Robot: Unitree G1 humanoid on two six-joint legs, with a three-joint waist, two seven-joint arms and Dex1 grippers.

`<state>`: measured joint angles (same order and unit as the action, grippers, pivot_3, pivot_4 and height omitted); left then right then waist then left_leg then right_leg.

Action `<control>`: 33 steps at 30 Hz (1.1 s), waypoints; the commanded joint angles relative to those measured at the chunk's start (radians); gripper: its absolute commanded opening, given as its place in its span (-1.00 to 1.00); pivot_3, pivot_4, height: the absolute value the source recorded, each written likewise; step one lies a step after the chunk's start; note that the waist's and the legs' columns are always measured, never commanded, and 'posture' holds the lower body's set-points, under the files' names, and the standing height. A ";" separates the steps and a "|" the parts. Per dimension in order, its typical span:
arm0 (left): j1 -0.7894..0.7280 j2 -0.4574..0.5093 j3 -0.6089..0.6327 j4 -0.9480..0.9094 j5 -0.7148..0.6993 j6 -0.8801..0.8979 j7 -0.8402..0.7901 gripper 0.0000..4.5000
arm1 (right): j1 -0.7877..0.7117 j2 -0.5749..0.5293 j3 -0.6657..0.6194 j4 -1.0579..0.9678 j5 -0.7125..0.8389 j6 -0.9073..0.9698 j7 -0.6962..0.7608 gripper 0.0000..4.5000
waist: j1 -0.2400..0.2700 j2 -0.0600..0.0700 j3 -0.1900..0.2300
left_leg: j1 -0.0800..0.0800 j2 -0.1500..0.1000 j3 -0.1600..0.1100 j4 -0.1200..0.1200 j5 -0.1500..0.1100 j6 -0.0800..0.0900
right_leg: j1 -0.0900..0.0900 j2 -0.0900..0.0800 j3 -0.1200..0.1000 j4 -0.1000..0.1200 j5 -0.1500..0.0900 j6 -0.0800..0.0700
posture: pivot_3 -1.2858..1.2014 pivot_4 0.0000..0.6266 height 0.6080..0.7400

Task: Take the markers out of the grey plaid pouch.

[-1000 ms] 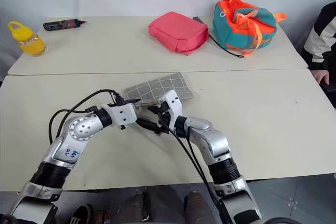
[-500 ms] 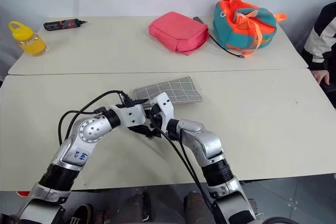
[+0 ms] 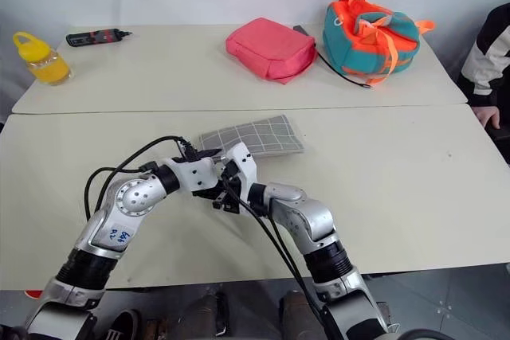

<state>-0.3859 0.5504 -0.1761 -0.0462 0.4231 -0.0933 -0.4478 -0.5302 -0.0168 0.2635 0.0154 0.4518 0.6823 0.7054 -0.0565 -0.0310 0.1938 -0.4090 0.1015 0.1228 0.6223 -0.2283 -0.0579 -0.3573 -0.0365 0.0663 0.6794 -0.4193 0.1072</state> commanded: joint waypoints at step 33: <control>0.119 0.103 0.066 -0.050 -0.098 -0.116 0.015 -1.00 | 0.013 -0.173 -0.094 0.004 -0.036 -0.102 -0.064 -0.01 | -0.004 0.000 0.000 | 0.001 0.001 0.000 0.001 -0.001 0.001 | -0.001 0.002 0.005 0.000 0.000 0.000 | 0.03 -0.52 1.00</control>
<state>-0.2663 0.6412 -0.1268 -0.0665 0.3214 -0.1910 -0.4316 -0.5184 -0.1862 0.1911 0.0422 0.4033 0.5886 0.6303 -0.0600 -0.0312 0.1938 -0.4081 0.1030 0.1225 0.6224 -0.2290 -0.0576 -0.3585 -0.0334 0.0736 0.6791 -0.4193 0.1072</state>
